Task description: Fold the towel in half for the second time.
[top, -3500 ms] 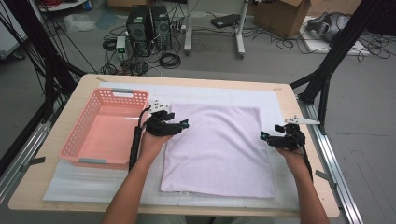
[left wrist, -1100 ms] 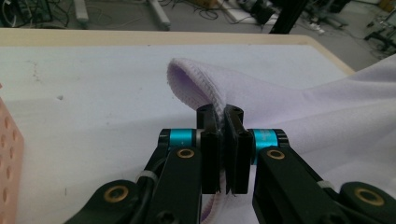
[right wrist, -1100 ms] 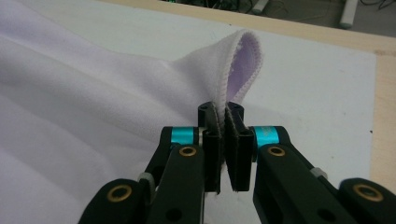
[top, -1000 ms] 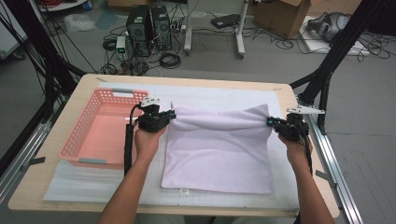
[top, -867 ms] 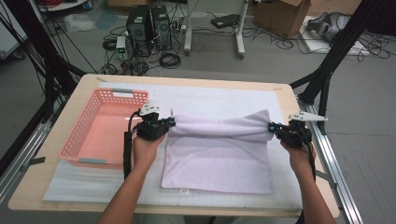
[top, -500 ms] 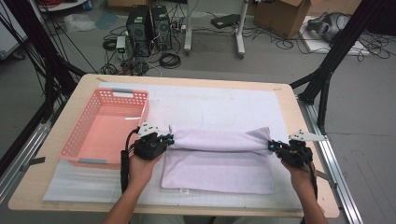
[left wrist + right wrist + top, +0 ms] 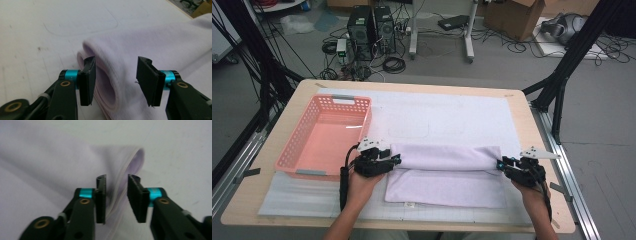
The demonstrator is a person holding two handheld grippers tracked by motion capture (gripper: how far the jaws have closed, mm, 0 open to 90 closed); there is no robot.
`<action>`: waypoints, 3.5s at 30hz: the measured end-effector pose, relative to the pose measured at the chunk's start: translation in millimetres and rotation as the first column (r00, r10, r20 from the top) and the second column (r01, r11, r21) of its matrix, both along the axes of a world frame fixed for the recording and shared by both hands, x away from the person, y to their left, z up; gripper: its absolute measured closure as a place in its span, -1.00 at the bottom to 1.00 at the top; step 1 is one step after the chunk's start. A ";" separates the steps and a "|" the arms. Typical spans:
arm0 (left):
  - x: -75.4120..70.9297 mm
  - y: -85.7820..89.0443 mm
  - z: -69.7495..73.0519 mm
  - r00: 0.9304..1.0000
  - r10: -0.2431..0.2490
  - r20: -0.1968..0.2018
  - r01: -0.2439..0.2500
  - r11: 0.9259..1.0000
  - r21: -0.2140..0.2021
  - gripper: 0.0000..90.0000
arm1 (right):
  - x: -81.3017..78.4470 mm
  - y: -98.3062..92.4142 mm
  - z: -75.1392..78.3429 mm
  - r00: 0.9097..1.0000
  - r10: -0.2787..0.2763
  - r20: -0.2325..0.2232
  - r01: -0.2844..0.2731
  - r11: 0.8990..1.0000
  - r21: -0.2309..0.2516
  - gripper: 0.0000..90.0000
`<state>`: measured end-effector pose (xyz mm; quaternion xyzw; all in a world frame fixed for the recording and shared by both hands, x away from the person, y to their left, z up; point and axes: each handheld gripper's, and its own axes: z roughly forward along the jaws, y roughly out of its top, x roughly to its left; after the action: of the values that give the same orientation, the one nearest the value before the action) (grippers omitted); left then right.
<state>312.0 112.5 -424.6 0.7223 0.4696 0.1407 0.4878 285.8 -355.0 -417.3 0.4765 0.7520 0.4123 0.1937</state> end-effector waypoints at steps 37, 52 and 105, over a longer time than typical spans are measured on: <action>-52.3 14.1 -4.6 0.986 -0.131 0.100 0.134 0.991 -0.018 0.90 | -47.9 -12.2 -6.0 0.993 0.085 0.084 -0.095 0.989 0.113 0.86; -83.4 19.3 -6.2 0.975 -0.196 0.102 0.198 0.980 -0.009 0.90 | -85.2 -6.6 0.1 0.992 0.098 0.083 -0.101 0.994 0.038 0.87; 31.5 -15.9 -19.7 0.995 -0.076 -0.070 0.087 0.983 0.162 0.73 | 31.9 2.7 -29.3 0.995 0.005 -0.096 -0.001 0.999 0.041 0.83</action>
<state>343.5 96.6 -444.4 0.7829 0.4416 0.1361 0.4166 317.7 -352.3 -446.6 0.4985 0.7525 0.4046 0.1468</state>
